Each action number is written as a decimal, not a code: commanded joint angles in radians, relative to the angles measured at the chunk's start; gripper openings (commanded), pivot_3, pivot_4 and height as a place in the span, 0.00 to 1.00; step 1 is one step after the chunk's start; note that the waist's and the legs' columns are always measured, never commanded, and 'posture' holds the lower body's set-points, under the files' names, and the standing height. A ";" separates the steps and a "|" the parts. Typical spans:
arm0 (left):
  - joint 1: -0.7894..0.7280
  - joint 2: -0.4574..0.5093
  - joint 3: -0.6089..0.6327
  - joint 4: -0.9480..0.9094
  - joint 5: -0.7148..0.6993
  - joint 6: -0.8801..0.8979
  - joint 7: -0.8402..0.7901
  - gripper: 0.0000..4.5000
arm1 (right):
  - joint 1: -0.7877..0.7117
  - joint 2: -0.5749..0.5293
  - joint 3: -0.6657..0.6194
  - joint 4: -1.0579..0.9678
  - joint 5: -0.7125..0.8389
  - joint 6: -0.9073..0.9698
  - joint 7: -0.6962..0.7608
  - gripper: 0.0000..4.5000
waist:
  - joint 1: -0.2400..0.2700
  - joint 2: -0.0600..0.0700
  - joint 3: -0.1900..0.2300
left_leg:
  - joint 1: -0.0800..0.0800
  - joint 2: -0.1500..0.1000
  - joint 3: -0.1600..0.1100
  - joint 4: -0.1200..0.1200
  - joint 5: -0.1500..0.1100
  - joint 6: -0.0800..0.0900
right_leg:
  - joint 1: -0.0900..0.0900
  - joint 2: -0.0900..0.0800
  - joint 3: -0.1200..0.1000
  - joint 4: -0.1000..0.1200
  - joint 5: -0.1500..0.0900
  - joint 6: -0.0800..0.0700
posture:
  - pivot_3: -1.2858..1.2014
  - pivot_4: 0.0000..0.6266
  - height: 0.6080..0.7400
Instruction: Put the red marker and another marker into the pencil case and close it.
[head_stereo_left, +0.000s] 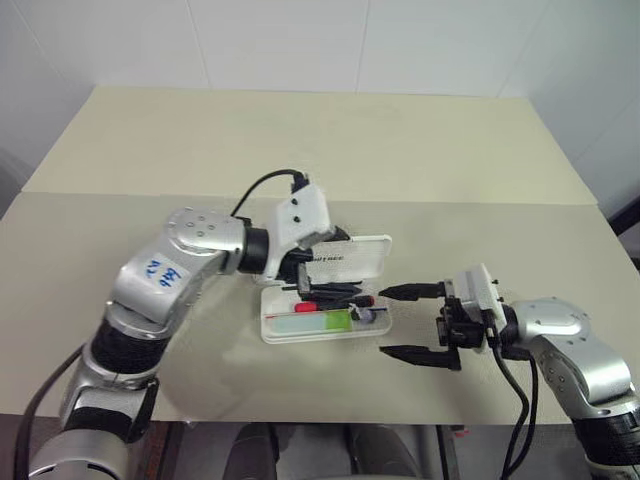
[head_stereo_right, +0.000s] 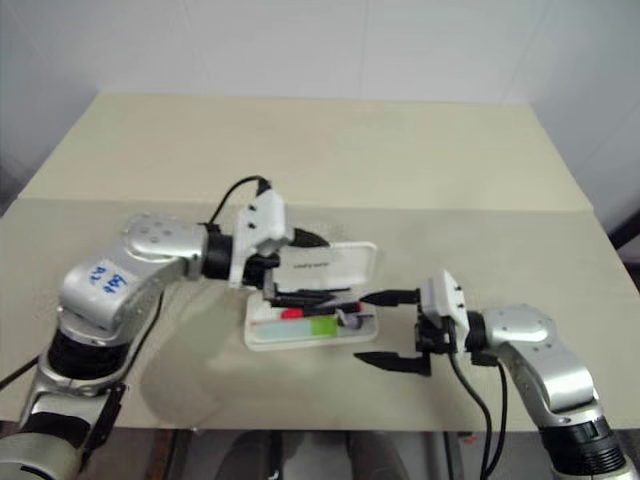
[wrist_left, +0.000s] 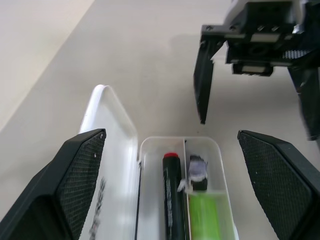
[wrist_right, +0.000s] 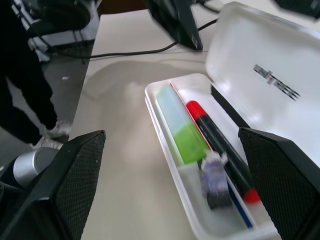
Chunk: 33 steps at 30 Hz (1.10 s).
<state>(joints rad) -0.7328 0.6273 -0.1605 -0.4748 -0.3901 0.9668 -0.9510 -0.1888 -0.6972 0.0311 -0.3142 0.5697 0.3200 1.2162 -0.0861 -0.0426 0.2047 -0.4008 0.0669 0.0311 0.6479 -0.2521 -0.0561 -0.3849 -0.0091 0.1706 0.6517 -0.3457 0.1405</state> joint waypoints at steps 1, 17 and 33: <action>0.041 0.101 0.105 -0.033 -0.066 -0.005 -0.056 1.00 | -0.047 -0.004 0.024 -0.044 0.009 0.043 -0.009 1.00 | 0.000 0.000 0.000 | 0.000 0.000 0.000 0.000 0.000 0.000 | -0.001 0.000 0.000 0.000 0.000 0.000 | 0.52 0.24 1.00; 0.275 0.332 0.348 0.060 -0.074 -0.146 -0.055 1.00 | -0.176 -0.020 0.194 0.071 -0.078 0.096 0.098 1.00 | 0.001 -0.001 0.000 | -0.005 0.001 0.002 -0.001 0.000 0.000 | -0.007 -0.001 -0.001 0.001 -0.002 -0.003 | 0.52 0.24 1.00; 0.320 0.342 0.364 0.019 -0.115 -0.142 0.008 1.00 | -0.252 -0.002 0.228 0.165 -0.166 0.085 0.124 1.00 | 0.002 -0.001 0.001 | -0.005 0.001 0.002 -0.001 0.000 0.000 | -0.008 -0.001 -0.001 0.002 -0.002 -0.003 | 0.52 0.24 1.00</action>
<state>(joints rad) -0.4157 0.9504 0.1647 -0.4219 -0.4903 0.8352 -0.9509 -0.4278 -0.6816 0.2735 -0.1161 0.3956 0.3967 1.3255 -0.0841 -0.0436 0.2053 -0.4059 0.0679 0.0336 0.6467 -0.2526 -0.0565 -0.3927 -0.0103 0.1694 0.6533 -0.3474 0.1373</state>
